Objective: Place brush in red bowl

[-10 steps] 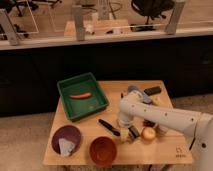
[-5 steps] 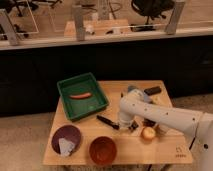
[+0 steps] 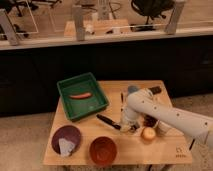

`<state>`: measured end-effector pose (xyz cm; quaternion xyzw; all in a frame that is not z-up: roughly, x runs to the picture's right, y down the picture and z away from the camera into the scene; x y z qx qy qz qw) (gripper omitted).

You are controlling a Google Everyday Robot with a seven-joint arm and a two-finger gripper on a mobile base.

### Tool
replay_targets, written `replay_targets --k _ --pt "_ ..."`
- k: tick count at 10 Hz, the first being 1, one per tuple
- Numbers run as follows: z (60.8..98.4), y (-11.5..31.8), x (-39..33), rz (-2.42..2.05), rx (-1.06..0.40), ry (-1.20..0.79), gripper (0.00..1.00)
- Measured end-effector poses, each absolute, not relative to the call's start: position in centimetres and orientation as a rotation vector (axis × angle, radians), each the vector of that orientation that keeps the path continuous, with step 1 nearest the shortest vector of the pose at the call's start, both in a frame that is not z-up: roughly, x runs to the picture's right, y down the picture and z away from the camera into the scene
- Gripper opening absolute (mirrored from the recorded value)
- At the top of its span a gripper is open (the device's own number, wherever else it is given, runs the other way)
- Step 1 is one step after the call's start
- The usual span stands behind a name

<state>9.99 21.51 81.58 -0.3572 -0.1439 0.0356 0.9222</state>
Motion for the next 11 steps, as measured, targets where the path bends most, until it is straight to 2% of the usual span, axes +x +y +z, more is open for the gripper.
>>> replay_targets --k 5,8,11 --pt "75.3 18.3 10.2 0.016 -0.710 -0.352 0.00" --pt "71.4 19.7 10.5 -0.044 -0.727 -0.343 0.00" --pt "68.6 23.2 9.2 -0.108 -0.737 -0.294 0.00"
